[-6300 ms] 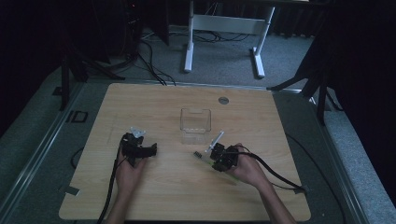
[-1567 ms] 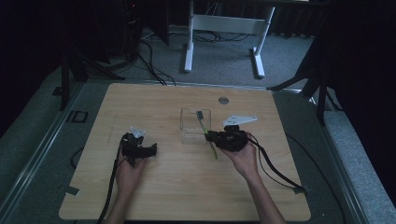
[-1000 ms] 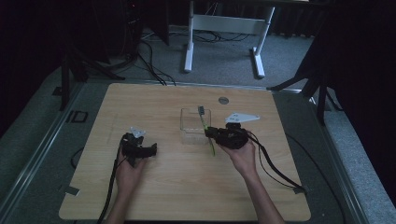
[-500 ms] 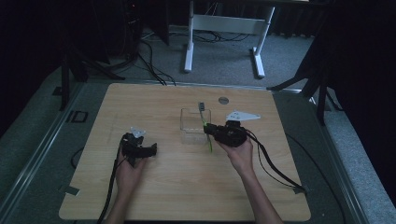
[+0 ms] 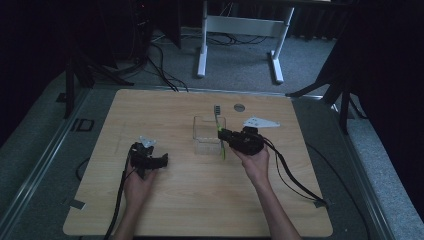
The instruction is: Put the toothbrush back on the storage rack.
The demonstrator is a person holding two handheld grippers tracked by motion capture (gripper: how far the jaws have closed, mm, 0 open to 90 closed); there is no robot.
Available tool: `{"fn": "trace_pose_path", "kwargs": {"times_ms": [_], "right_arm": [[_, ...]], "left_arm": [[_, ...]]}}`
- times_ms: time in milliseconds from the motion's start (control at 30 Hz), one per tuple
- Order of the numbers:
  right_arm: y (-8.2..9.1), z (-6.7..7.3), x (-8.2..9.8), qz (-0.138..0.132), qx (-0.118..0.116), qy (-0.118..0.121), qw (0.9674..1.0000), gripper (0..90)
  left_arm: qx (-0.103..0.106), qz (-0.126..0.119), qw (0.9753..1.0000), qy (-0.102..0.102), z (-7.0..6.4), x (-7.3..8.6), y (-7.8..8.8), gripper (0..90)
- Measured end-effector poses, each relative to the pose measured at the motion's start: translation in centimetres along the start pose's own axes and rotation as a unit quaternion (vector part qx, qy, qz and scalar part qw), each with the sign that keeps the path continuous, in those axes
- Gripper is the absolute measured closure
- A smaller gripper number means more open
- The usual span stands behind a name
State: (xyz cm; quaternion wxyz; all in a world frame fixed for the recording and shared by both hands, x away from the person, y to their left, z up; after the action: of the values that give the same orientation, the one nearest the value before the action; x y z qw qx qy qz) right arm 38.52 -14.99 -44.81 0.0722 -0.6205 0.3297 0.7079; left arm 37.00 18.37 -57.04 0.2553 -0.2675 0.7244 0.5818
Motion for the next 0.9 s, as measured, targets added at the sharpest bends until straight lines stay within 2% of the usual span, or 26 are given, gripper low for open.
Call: {"fn": "trace_pose_path", "kwargs": {"times_ms": [667, 900], "right_arm": [[-0.33, -0.42, -0.17, -0.027, -0.001, -0.016, 0.9995, 78.9], [-0.35, -0.68, -0.23, -0.029, 0.004, -0.018, 0.9994, 78.9]], "left_arm": [[0.0, 0.0, 1.0, 0.0, 0.0, 0.0, 0.0, 14.1], [0.0, 0.0, 1.0, 0.0, 0.01, 0.0, 0.0, 14.1]]}}
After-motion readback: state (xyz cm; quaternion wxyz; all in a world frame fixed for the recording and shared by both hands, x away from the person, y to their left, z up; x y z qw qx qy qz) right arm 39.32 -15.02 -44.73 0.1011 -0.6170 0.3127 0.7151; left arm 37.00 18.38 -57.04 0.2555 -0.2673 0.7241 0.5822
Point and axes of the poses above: each handheld gripper's, and its own axes: y roughly backward along the jaws, x roughly out of its underside, z roughly to its left, the point moved 1 cm from there along -y, roughly forward along the jaws, and after that the axes turned 15 degrees about y, right-handed, at the moved point
